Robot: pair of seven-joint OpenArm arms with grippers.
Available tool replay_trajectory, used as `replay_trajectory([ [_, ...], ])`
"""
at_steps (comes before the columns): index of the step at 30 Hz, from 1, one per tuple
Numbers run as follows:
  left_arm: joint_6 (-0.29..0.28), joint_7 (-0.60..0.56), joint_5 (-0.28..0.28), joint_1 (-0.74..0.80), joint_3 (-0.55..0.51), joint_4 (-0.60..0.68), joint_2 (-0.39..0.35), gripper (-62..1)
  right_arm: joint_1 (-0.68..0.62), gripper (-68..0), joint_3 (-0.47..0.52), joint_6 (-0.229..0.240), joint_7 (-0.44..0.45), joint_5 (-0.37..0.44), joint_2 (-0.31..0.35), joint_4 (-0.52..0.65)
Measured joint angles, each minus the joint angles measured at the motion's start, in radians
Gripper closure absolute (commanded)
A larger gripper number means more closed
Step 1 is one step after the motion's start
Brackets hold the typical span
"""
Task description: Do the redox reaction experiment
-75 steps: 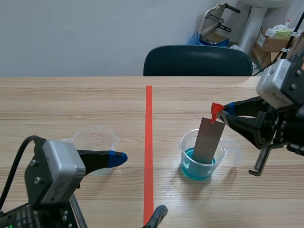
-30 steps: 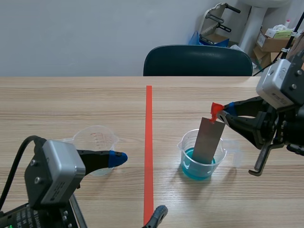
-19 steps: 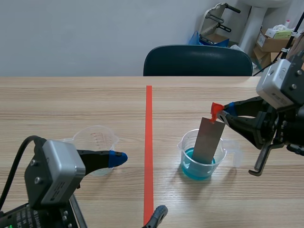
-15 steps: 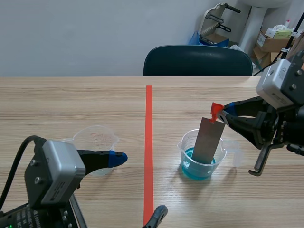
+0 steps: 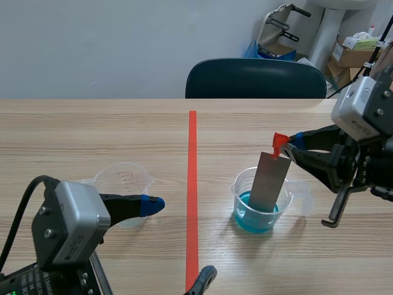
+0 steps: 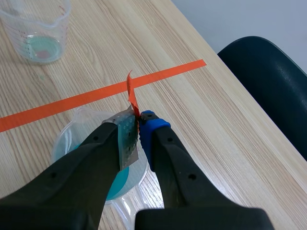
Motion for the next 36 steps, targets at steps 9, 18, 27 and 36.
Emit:
replay_trajectory([
  [9,0.0,0.0,0.0,0.0,0.0,0.0,0.0,-62.3,0.0,-0.8,0.0,0.0,0.0,0.0,0.0,0.0],
  [18,0.0,0.0,0.0,0.0,0.0,0.0,0.0,-62.3,0.0,-0.8,0.006,0.023,0.008,-0.007,0.001,0.006],
  [27,0.0,0.0,0.0,0.0,0.0,0.0,0.0,-62.3,-0.003,-0.8,0.042,0.082,0.008,-0.01,0.001,0.08],
  [36,0.0,0.0,0.0,0.0,0.0,0.0,0.0,-62.3,-0.009,-0.8,0.087,0.1,0.003,-0.011,0.0,0.145],
])
